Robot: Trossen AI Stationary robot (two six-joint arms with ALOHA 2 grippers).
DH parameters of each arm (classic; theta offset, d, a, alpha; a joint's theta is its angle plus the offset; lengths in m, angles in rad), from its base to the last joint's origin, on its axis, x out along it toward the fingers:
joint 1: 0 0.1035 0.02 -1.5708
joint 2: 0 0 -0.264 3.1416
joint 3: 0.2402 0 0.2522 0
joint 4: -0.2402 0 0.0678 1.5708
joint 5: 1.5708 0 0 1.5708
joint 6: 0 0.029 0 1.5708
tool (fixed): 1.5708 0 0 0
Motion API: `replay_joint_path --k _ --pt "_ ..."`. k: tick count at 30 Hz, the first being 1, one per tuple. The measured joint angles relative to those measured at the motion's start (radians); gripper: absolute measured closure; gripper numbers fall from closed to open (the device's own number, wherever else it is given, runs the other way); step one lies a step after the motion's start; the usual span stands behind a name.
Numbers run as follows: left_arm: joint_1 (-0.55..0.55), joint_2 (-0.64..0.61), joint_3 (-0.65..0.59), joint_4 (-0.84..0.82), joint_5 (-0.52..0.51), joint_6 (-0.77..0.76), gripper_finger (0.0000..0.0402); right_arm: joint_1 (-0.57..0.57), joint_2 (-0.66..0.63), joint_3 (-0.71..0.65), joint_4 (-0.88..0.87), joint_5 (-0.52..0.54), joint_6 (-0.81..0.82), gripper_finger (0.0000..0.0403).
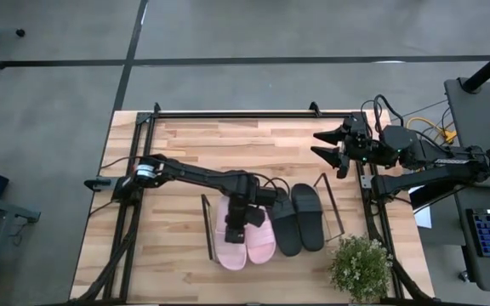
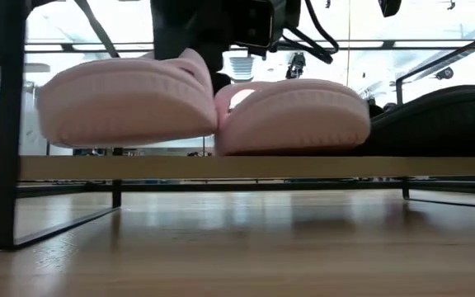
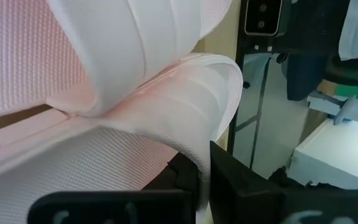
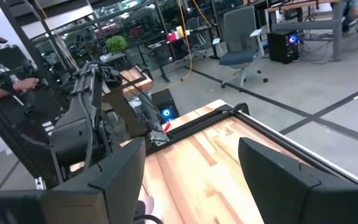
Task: Pick and place slides into the shelf
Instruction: Put the pink slide on the shelf, then return to Home Position
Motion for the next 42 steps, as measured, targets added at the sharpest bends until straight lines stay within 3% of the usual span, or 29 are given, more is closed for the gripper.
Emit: replay_joint_path --k 11,15,21,30,34,42 --pt "0.019 0.003 0.0 0.016 0.009 0.009 0.0401 0.0 0.001 0.0 0.001 -0.023 0.0 0.0154" --pt "0.019 0.003 0.0 0.018 0.0 -0.038 0.0382 0.0 0.001 0.0 0.001 -0.023 0.001 0.0154" --pt "0.026 0.003 0.0 0.017 -0.004 -0.085 0.0315 0.0 0.001 0.0 0.001 -0.023 0.001 0.0154" --pt "0.027 0.003 0.0 0.017 -0.004 -0.102 0.0163 0.0 0.001 0.0 0.001 -0.023 0.001 0.0154" --pt "0.032 -0.018 0.008 -0.028 -0.102 -0.123 0.0135 0.0 0.001 0.0 0.001 -0.023 0.001 0.0154" --pt "0.034 -0.147 0.011 0.018 -0.315 -0.177 0.0133 0.0 0.002 0.0 0.0 -0.024 0.001 0.0154"
